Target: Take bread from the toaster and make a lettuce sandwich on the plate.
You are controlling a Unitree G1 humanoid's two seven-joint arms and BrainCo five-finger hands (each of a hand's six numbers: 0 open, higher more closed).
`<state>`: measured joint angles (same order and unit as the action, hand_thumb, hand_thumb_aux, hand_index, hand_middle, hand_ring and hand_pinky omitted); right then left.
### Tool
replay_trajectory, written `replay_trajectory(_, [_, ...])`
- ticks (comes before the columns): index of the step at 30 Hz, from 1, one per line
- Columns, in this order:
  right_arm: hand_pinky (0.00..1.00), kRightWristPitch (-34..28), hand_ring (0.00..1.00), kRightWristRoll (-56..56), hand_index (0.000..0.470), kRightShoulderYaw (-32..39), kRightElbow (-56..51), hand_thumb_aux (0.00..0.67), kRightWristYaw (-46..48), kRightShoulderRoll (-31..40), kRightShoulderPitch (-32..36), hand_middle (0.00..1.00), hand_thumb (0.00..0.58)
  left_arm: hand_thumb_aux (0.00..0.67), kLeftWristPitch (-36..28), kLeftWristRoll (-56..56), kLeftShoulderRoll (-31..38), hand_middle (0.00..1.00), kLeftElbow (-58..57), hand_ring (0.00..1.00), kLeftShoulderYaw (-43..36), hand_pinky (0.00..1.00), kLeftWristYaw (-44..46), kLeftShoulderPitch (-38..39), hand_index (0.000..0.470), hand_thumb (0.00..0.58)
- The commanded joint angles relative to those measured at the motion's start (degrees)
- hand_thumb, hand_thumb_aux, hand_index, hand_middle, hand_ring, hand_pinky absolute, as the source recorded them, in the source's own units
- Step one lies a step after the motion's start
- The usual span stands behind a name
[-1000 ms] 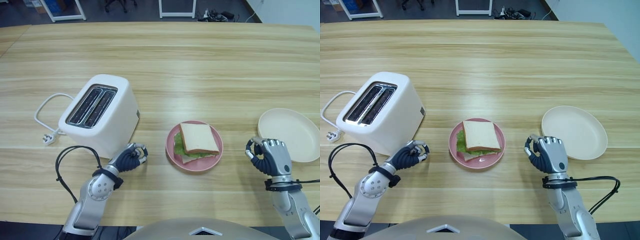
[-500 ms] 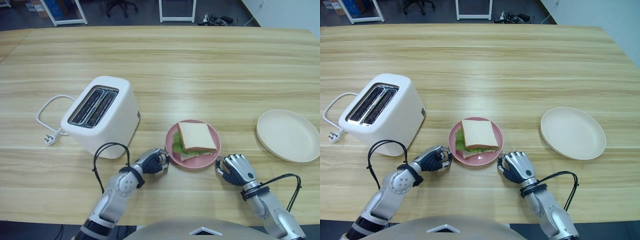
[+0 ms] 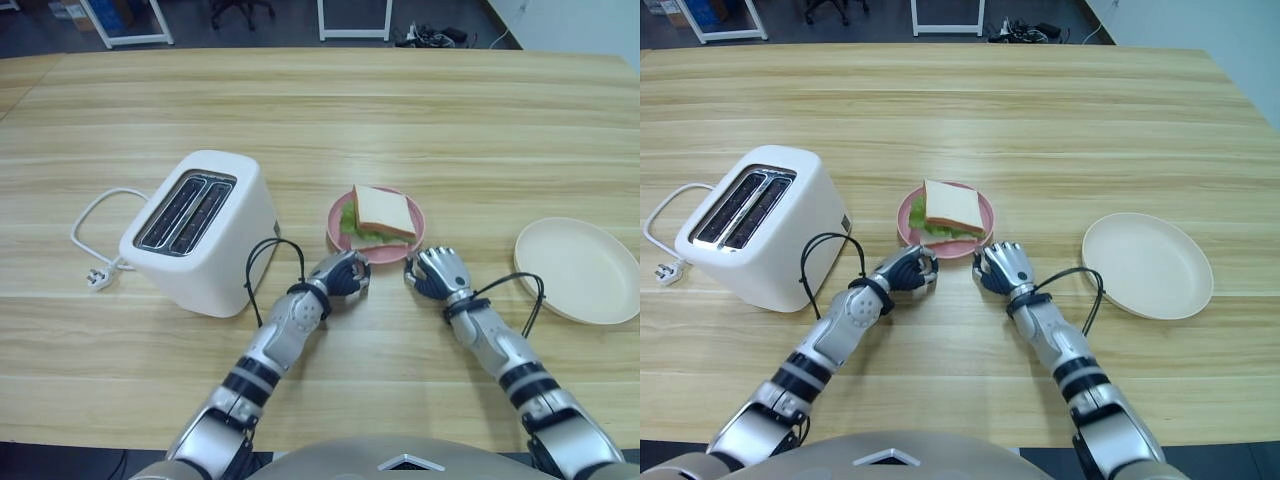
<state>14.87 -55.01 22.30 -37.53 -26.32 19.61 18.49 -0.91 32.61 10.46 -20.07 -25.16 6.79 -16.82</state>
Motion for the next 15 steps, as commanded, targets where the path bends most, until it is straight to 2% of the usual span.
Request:
replay_trajectory(1, [1.0,1.26,1.0,1.1,0.47,1.47,-16.42,0.67,-5.09,-1.07,10.26,1.0,0.58,0.67,-0.68,-0.26,-0.76,1.0,-16.89,1.0,0.51,1.0,-2.78,-3.87,0.47,0.58])
replay_trajectory(4, [1.0,3.01,1.0,2.15,0.47,1.69,-19.03,0.67,-7.92,-0.36,11.69,1.0,0.58,0.67,0.73,-0.38,-0.61,1.0,-20.11,1.0,1.2,1.0,-5.33,-5.99,0.47,0.58])
replay_trajectory(6, [1.0,8.4,1.0,8.74,0.47,-1.57,-15.91,0.67,-6.29,-0.13,9.45,1.0,0.58,0.67,1.91,-0.79,-0.07,1.0,-18.75,1.0,1.82,1.0,-6.85,-5.42,0.47,0.58])
replay_trajectory(7, [1.0,12.41,1.0,17.21,0.47,-5.16,-11.24,0.67,-1.33,-0.63,6.55,1.0,0.58,0.536,3.36,-2.09,0.25,0.85,-15.81,0.85,3.0,0.85,-7.42,-4.09,0.376,0.557])
replay_trajectory(8, [1.0,15.14,1.0,26.38,0.365,-8.26,-5.14,0.52,4.61,-0.9,3.2,1.0,0.551,0.36,5.47,-4.14,0.57,0.5,-11.28,0.5,4.75,0.5,-7.85,-2.16,0.253,0.456])
replay_trajectory(9, [0.0,15.55,0.0,36.08,0.0,-10.81,3.02,0.0,10.84,-0.8,-0.66,0.0,0.0,0.0,8.3,-5.82,1.32,0.0,-5.2,0.0,6.59,0.0,-8.76,0.12,0.0,0.0])
replay_trajectory(12, [0.0,8.45,0.0,55.66,0.0,-15.89,25.6,0.0,21.71,0.93,-9.53,0.0,0.0,0.0,20.13,-14.25,1.96,0.0,11.57,0.0,12.19,0.0,-10.02,5.69,0.0,0.0])
replay_trajectory(15, [0.0,2.56,0.0,59.48,0.0,-19.63,35.69,0.0,22.12,0.98,-12.61,0.0,0.0,0.0,24.5,-26.28,-0.77,0.0,19.35,0.0,15.27,0.0,-6.47,8.36,0.0,0.0])
